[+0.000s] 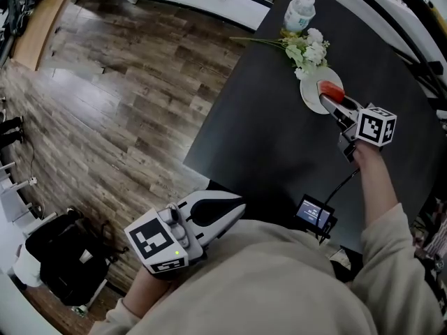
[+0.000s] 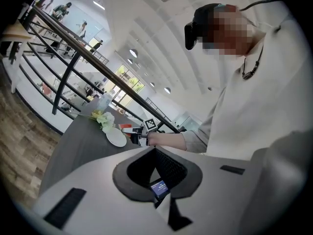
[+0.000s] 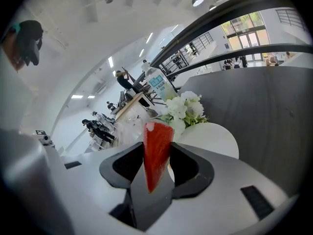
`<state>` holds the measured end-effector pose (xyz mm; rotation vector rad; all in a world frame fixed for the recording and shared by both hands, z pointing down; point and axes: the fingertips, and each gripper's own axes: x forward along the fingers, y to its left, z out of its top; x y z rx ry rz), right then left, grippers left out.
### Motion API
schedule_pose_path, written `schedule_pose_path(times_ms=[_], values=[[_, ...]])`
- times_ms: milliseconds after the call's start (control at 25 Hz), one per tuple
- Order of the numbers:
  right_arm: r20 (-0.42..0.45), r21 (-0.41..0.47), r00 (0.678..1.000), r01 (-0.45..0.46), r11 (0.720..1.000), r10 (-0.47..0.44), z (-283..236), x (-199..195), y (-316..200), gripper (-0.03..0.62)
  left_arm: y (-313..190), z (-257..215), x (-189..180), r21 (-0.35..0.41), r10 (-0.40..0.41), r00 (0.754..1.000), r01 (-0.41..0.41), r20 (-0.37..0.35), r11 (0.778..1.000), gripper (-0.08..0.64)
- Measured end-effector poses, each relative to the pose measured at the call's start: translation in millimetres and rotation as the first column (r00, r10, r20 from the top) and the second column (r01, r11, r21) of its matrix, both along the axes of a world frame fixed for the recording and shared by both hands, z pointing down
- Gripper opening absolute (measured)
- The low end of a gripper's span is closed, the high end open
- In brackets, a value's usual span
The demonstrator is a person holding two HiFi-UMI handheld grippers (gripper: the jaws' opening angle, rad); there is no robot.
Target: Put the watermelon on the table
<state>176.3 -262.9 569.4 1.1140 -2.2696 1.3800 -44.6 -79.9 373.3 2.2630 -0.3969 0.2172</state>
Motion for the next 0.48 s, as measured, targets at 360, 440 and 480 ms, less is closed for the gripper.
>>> schedule_pose_path(times_ms=[360, 440, 480], values=[[-0.071, -0.052, 0.997, -0.002, 0.999, -0.002, 27, 6, -6, 0.183, 2, -1, -4, -0.003, -0.02, 1.0, 0.02, -0.002, 1.0, 0.003], [-0.08, -0.06, 0.997, 0.0, 0.998, -0.004, 32, 6, -6, 0.183, 3, 0, -5, -0.005, -0.02, 1.0, 0.02, 0.0, 1.0, 0.003], [-0.085, -0.066, 0.996, 0.005, 0.998, -0.01, 34, 6, -5, 0.183, 3, 0, -5, -0.006, -0.019, 1.0, 0.019, -0.001, 1.0, 0.003]])
